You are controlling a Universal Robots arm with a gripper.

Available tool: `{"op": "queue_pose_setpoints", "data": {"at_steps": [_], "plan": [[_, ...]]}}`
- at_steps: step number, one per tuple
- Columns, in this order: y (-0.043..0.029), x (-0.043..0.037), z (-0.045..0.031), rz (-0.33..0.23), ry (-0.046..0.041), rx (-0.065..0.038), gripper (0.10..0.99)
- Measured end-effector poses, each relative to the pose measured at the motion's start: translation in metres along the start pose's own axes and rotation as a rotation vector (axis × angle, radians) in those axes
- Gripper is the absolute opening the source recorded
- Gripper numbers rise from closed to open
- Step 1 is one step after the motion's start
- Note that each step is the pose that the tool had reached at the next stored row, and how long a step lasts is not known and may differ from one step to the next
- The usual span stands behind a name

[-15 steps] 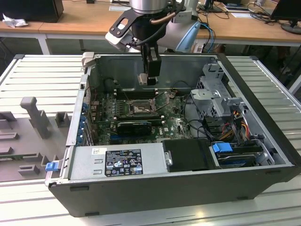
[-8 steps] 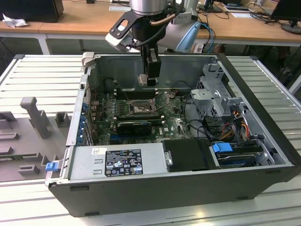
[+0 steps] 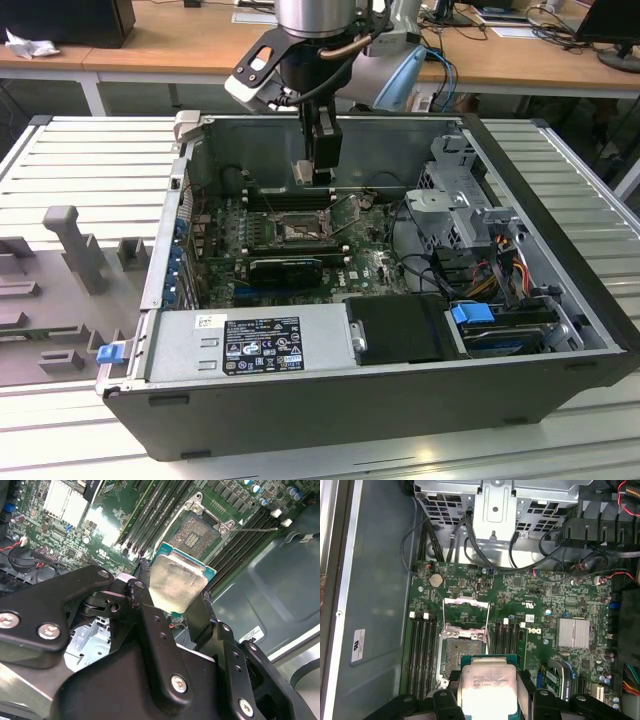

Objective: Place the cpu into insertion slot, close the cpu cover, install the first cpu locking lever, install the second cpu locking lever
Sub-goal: 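Place the cpu into insertion slot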

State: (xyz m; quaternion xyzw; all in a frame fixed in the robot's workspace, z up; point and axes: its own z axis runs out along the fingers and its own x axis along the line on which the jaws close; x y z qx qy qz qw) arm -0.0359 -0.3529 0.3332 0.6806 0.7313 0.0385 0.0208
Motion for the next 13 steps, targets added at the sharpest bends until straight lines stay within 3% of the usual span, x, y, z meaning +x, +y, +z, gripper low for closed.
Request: {"op": "queue_pose_setpoints", "data": {"at_steps": [10,13], "plan": [[-0.0006,0.0027,0.0096,0.002,-0.0002,0.000,0.529],[-0.0010,0.0037,0.0152,0.037,-0.0031,0.000,0.529]]}}
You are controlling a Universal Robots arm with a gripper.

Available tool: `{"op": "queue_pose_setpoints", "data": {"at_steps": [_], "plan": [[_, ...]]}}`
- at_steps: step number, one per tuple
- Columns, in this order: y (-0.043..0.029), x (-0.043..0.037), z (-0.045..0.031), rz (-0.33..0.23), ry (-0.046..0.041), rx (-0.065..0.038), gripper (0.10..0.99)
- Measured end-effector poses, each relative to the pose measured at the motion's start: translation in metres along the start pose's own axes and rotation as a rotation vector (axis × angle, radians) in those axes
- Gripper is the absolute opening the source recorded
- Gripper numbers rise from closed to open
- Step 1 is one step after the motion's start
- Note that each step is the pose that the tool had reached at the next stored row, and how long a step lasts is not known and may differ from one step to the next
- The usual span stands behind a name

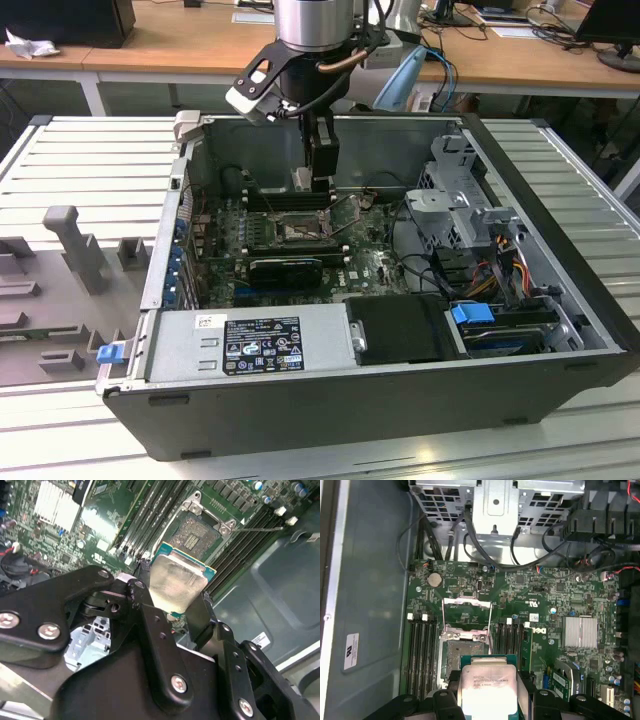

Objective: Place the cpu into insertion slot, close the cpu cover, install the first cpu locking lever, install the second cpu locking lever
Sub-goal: 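Place the cpu into insertion slot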

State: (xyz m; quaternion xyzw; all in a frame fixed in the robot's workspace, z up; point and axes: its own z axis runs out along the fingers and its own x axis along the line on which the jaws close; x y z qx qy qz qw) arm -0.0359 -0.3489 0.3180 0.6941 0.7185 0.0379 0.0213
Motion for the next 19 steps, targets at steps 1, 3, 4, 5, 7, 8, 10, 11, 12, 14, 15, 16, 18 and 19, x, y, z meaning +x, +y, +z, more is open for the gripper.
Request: {"op": "queue_pose_setpoints", "data": {"at_steps": [1,3,4,5,7,8,10,11,12,14,15,16,18,19], "plan": [[-0.0001,0.0000,0.0011,0.015,-0.0013,0.000,0.529],[-0.0002,0.0000,0.0023,0.023,-0.0018,-0.001,0.529],[-0.0003,-0.0001,0.0031,0.026,-0.0021,-0.001,0.529],[-0.0003,-0.0001,0.0035,0.027,-0.0023,-0.001,0.529],[-0.0004,-0.0001,0.0043,0.031,-0.0026,-0.001,0.529],[-0.0004,-0.0001,0.0047,0.032,-0.0027,-0.001,0.529],[-0.0005,-0.0001,0.0054,0.035,-0.0028,-0.001,0.529],[-0.0005,-0.0001,0.0058,0.037,-0.0030,-0.001,0.529],[-0.0005,-0.0001,0.0062,0.041,-0.0034,-0.001,0.529],[-0.0006,-0.0001,0.0069,0.055,-0.0046,-0.001,0.529],[-0.0007,-0.0001,0.0075,0.071,-0.0059,-0.002,0.529],[-0.0007,-0.0001,0.0078,0.088,-0.0075,-0.002,0.529],[-0.0007,-0.0001,0.0082,0.104,-0.0090,-0.002,0.529],[-0.0007,-0.0001,0.0087,0.106,-0.0089,-0.002,0.529]]}}
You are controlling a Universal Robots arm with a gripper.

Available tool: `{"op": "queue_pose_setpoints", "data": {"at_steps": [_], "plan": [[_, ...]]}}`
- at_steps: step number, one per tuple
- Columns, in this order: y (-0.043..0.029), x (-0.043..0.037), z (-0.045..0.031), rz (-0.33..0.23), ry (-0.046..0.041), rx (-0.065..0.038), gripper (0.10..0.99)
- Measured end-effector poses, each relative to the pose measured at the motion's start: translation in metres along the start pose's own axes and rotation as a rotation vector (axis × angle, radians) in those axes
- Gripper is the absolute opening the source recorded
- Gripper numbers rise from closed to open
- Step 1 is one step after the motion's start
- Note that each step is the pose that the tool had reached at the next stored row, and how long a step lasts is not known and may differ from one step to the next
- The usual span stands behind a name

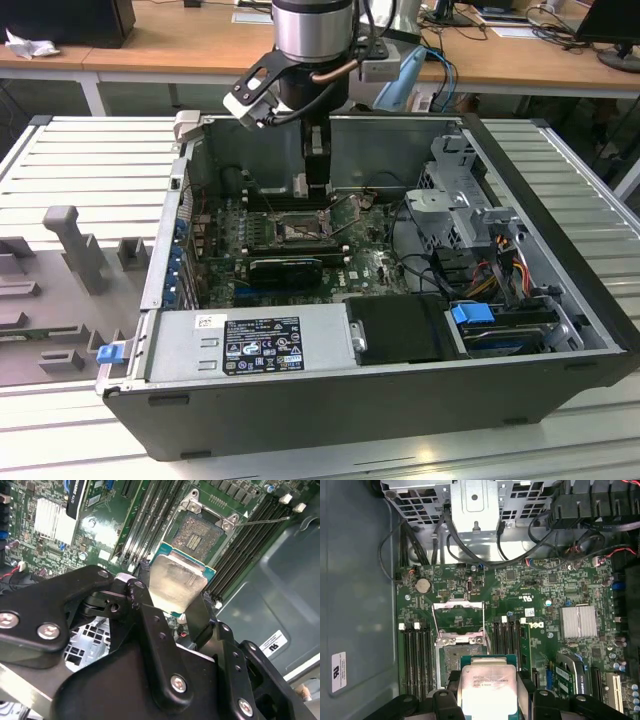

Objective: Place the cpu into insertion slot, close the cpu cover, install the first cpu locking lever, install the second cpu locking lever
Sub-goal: 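Place the cpu into insertion slot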

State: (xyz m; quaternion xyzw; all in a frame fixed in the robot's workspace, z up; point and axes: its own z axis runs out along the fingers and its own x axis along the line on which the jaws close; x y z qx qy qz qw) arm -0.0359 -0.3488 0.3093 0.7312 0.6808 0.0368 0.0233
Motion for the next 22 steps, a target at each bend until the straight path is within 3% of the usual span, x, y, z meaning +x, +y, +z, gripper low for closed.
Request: {"op": "queue_pose_setpoints", "data": {"at_steps": [3,8,13,22], "plan": [[-0.0005,0.0001,0.0044,0.000,-0.0002,0.000,0.529],[-0.0024,0.0010,0.0220,-0.032,0.0020,0.001,0.529],[-0.0034,0.0015,0.0332,-0.032,0.0009,0.001,0.529],[-0.0062,0.0119,0.0545,-0.032,0.0009,0.001,0.529]]}}
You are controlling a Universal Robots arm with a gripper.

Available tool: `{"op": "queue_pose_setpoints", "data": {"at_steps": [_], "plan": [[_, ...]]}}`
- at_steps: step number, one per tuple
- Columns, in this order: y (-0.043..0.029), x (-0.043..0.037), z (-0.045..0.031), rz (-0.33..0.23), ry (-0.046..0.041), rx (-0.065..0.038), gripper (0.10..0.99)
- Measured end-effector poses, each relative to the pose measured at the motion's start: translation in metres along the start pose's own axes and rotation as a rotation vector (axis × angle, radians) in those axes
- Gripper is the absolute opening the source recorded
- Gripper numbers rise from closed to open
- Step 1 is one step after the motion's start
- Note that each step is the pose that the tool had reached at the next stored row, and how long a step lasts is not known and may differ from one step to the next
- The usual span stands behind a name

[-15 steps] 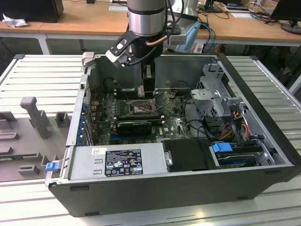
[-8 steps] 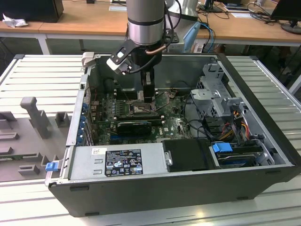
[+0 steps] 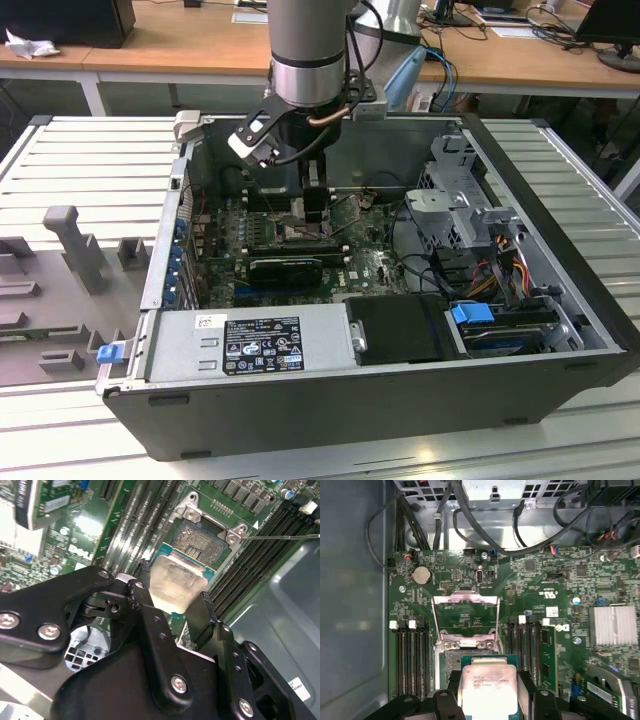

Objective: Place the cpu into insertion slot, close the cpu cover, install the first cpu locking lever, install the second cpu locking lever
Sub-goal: 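Place the cpu into insertion slot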

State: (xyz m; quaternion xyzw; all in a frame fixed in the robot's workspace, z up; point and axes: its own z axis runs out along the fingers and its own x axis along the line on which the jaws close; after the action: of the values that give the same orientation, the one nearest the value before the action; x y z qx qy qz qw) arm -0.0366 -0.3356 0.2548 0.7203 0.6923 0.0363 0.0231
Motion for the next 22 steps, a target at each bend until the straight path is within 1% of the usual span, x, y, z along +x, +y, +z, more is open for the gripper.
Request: {"op": "queue_pose_setpoints", "data": {"at_steps": [1,2,6,9,14,20,22], "plan": [[-0.0006,0.0037,0.0049,-0.001,0.0001,0.000,0.529],[-0.0009,0.0040,0.0089,-0.004,0.0003,0.000,0.529],[-0.0027,0.0038,0.0171,-0.009,0.0007,0.000,0.529],[-0.0054,0.0038,0.0232,-0.011,0.0009,0.000,0.529],[-0.0078,0.0039,0.0247,-0.011,0.0009,-0.001,0.529],[-0.0148,0.0041,0.0245,-0.011,0.0008,-0.001,0.529],[-0.0161,0.0055,0.0260,-0.011,0.0009,-0.001,0.529]]}}
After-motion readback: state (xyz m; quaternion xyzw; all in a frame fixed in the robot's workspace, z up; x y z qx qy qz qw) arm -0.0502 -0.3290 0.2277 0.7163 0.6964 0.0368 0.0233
